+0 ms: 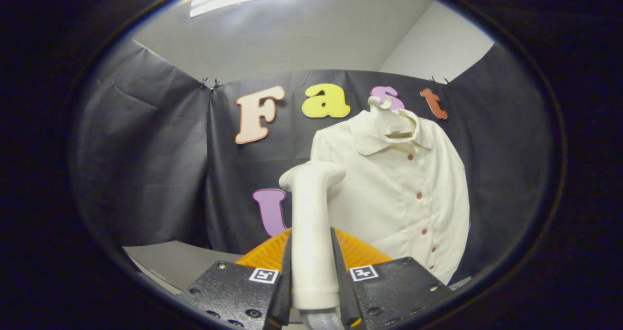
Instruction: Iron the clothes twice with a garment steamer, once on the left side and once on the right side.
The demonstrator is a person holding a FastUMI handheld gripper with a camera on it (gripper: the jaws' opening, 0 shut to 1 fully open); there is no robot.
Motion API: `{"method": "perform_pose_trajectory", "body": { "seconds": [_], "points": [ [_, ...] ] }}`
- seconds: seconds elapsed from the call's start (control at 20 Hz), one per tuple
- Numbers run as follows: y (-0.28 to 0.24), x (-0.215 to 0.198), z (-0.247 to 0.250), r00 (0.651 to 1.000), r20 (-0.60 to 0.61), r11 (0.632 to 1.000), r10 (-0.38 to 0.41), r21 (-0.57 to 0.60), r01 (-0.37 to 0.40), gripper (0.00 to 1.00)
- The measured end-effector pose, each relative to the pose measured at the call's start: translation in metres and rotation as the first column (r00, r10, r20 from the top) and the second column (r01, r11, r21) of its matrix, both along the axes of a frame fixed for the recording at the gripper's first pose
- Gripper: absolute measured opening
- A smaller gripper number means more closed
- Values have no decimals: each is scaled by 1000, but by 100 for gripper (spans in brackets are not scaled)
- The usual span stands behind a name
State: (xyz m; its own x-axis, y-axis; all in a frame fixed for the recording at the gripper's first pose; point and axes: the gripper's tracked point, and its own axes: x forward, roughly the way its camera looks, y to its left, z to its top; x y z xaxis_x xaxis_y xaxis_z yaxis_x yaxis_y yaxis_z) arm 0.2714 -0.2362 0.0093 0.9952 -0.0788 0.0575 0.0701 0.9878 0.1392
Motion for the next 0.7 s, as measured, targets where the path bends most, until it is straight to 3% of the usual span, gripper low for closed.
{"method": "perform_pose_trajectory", "body": {
  "seconds": [0.3, 0.7],
  "points": [
    [-46, 17, -5, 999, 33, 999, -37, 24, 36, 39],
    [-62, 27, -47, 1000, 16, 998, -9, 59, 8, 39]
  ]
}}
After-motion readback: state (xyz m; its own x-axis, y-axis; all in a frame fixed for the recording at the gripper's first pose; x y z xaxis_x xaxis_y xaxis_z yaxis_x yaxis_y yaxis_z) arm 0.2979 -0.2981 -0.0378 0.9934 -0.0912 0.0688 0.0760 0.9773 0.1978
